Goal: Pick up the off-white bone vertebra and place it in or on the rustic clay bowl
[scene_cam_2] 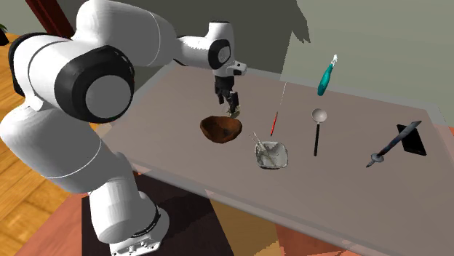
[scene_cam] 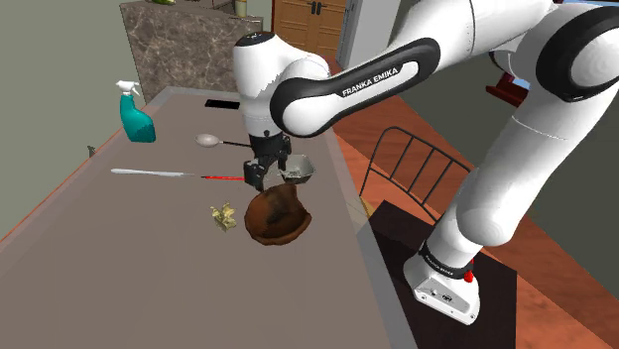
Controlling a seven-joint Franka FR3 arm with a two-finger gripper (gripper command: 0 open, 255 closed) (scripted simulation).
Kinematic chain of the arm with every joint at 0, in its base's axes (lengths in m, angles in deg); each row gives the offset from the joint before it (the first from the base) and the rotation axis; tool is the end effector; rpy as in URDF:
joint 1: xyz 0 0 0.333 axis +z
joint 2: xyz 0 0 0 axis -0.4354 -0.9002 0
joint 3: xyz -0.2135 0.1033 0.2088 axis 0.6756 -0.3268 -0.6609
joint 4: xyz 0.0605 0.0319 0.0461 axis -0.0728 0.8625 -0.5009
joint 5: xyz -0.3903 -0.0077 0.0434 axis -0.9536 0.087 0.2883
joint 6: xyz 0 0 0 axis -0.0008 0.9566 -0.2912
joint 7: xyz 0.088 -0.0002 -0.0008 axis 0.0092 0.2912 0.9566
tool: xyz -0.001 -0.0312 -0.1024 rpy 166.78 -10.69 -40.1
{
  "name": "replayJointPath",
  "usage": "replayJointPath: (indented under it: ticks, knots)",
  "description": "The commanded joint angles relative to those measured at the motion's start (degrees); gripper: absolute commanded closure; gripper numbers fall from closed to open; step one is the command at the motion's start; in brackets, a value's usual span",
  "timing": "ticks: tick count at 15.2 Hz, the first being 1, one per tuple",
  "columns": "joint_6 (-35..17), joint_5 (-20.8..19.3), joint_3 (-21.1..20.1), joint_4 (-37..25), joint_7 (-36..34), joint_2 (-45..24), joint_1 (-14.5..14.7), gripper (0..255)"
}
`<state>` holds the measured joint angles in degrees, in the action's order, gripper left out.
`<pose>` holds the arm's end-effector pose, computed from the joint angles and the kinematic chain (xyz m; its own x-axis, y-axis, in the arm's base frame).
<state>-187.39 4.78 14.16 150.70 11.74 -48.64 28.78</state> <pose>0.4626 0.2633 0.4109 0.9956 0.0896 -0.0277 0.0931 -0.9807 0.1718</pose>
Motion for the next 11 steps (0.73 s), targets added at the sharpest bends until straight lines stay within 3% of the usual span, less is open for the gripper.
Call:
replayJointPath:
  ticks: [1, 11]
  knots:
    - [-0.88, -2.59, -0.76, -2.8, -3.4, -4.68, 0.78, 0]
    - [-0.13, -13.9, 0.88, -21.69, -15.17, -27.34, 8.8, 0]
